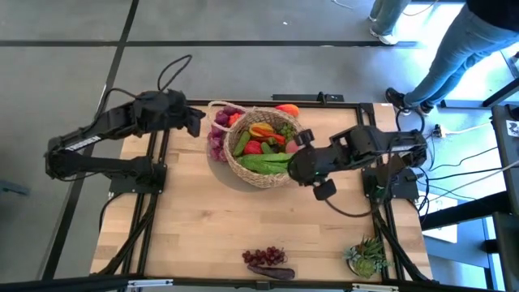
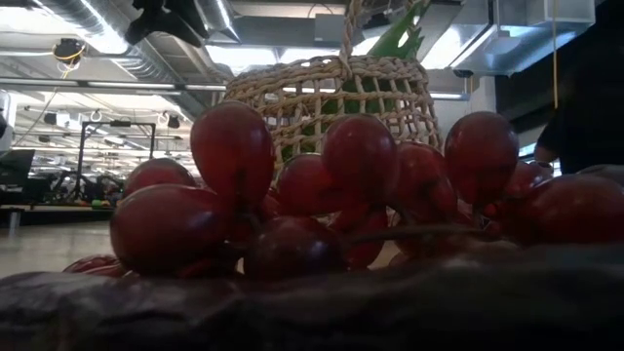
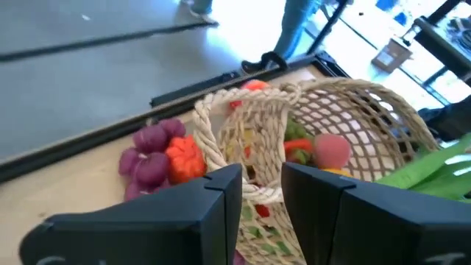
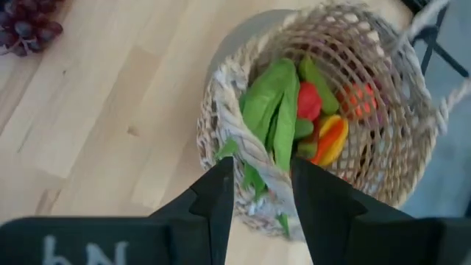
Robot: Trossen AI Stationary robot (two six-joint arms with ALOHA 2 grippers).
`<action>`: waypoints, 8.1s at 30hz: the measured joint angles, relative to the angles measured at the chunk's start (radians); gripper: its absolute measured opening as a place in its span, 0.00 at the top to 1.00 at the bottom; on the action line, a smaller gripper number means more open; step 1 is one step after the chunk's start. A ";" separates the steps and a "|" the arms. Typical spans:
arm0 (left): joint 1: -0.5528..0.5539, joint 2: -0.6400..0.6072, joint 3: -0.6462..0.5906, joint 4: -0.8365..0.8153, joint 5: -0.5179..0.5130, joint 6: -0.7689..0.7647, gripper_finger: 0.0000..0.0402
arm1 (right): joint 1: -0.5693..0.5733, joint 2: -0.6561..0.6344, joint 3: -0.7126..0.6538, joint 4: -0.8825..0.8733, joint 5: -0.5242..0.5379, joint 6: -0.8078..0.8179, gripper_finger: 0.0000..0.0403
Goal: Build produce basket
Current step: Adjust the brown basket
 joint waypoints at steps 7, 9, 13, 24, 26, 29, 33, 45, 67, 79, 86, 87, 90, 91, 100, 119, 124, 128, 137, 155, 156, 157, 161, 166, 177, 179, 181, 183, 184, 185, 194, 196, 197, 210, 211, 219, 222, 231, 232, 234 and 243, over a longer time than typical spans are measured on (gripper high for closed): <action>0.159 0.028 0.000 0.002 0.203 -0.002 0.79 | 0.000 0.040 0.000 0.004 0.011 -0.068 0.67; 0.199 0.024 0.000 0.001 0.210 0.004 0.79 | 0.002 0.042 0.000 0.001 0.025 -0.071 0.67; 0.270 0.031 0.000 -0.021 0.215 0.016 0.79 | 0.008 0.044 0.000 0.001 0.029 -0.066 0.67; 0.414 0.105 0.000 -0.026 0.476 0.062 0.79 | 0.008 0.044 0.000 0.001 0.028 -0.055 0.67; 0.427 0.120 0.000 -0.012 0.520 0.063 0.79 | 0.008 0.044 0.000 0.001 0.027 -0.055 0.67; 0.448 0.149 0.000 -0.017 0.560 0.073 0.79 | 0.008 0.044 0.000 0.001 0.027 -0.055 0.67; 0.463 0.176 0.000 -0.015 0.602 0.089 0.79 | 0.008 0.044 0.000 0.001 0.026 -0.055 0.67; 0.465 0.199 0.000 -0.012 0.614 0.116 0.79 | 0.008 0.044 0.000 0.001 0.012 -0.055 0.67; 0.464 0.203 0.000 0.011 0.649 0.126 0.90 | 0.001 0.043 -0.148 0.012 0.052 -0.050 0.93; 0.464 0.203 0.000 0.037 0.647 0.140 0.99 | 0.001 0.043 -0.144 0.010 0.130 -0.024 0.98; 0.460 0.203 0.000 0.089 0.672 0.112 0.99 | 0.001 0.044 -0.103 -0.001 0.131 0.019 0.99; 0.455 0.203 0.000 0.097 0.677 0.107 0.99 | 0.001 0.044 -0.093 -0.001 0.130 0.026 0.99; 0.435 0.203 0.011 0.114 0.686 0.099 1.00 | 0.001 0.044 -0.067 -0.001 0.152 0.030 0.99; 0.428 0.203 0.023 0.116 0.687 0.104 1.00 | 0.001 0.044 -0.059 -0.001 0.159 0.029 0.99; 0.349 0.203 0.132 0.112 0.690 0.107 1.00 | 0.003 0.044 0.009 0.001 0.209 0.026 0.99; 0.109 0.221 0.180 0.128 0.581 0.089 1.00 | 0.071 0.020 0.076 -0.001 0.261 0.133 0.99; 0.022 0.276 0.182 0.153 0.532 0.104 1.00 | 0.099 -0.021 0.051 -0.002 0.255 0.221 0.99; -0.030 0.327 0.181 0.227 0.517 0.117 1.00 | 0.128 -0.027 0.050 -0.002 0.236 0.239 0.99; -0.118 0.378 0.181 0.297 0.481 0.162 1.00 | 0.194 -0.034 0.049 0.000 0.209 0.292 0.99; -0.209 0.474 0.326 0.283 0.459 0.249 1.00 | 0.241 -0.084 0.048 0.000 0.204 0.314 0.99; -0.214 0.486 0.326 0.282 0.459 0.249 1.00 | 0.245 -0.084 0.048 0.000 0.190 0.326 0.99; -0.219 0.498 0.326 0.284 0.459 0.251 1.00 | 0.250 -0.084 0.048 -0.001 0.176 0.342 0.99; -0.236 0.538 0.327 0.297 0.459 0.294 1.00 | 0.271 -0.085 0.041 0.003 0.157 0.385 0.99; -0.246 0.576 0.329 0.302 0.458 0.312 1.00 | 0.277 -0.087 -0.052 0.004 0.102 0.451 0.99; -0.249 0.579 0.327 0.291 0.437 0.324 0.95 | 0.275 -0.088 -0.242 0.005 -0.022 0.525 0.97; -0.250 0.579 0.327 0.291 0.435 0.323 0.92 | 0.272 -0.088 -0.252 0.005 -0.031 0.554 0.93; -0.250 0.579 0.327 0.291 0.432 0.324 0.89 | 0.271 -0.088 -0.257 0.002 -0.031 0.579 0.91; -0.249 0.579 0.327 0.291 0.431 0.324 0.86 | 0.271 -0.088 -0.257 0.002 -0.032 0.603 0.90; -0.249 0.579 0.327 0.291 0.431 0.324 0.85 | 0.271 -0.088 -0.257 0.002 -0.032 0.607 0.89; -0.249 0.579 0.327 0.290 0.432 0.324 0.83 | 0.271 -0.088 -0.257 0.002 -0.033 0.607 0.89; -0.249 0.575 0.326 0.272 0.429 0.325 0.73 | 0.269 -0.088 -0.249 0.001 -0.036 0.628 0.88; -0.246 0.563 0.325 0.272 0.429 0.325 0.73 | 0.269 -0.088 -0.229 0.000 -0.037 0.606 0.88; -0.243 0.556 0.325 0.275 0.429 0.330 0.73 | 0.269 -0.088 -0.217 0.000 -0.038 0.603 0.88; -0.213 0.514 0.325 0.254 0.426 0.372 0.73 | 0.270 -0.089 -0.116 0.000 -0.223 0.685 0.90; -0.210 0.513 0.325 0.249 0.425 0.392 0.73 | 0.270 -0.089 -0.116 0.000 -0.234 0.687 0.91; -0.177 0.512 0.325 0.123 0.324 0.422 0.73 | 0.270 -0.089 -0.116 0.001 -0.245 0.709 0.94; -0.167 0.512 0.325 0.095 0.324 0.422 0.73 | 0.269 -0.089 -0.116 0.001 -0.245 0.733 0.87; -0.156 0.512 0.325 -0.084 0.324 0.429 0.73 | 0.269 -0.089 -0.116 0.012 -0.280 0.661 0.65; -0.150 0.512 0.325 -0.105 0.323 0.428 0.73 | 0.269 -0.089 -0.116 0.013 -0.305 0.656 0.65; -0.137 0.512 0.325 -0.152 0.323 0.421 0.73 | 0.270 -0.089 -0.116 0.018 -0.329 0.656 0.64; -0.083 0.512 0.325 -0.213 0.305 0.435 0.73 | 0.275 -0.089 -0.113 0.016 -0.310 0.624 0.64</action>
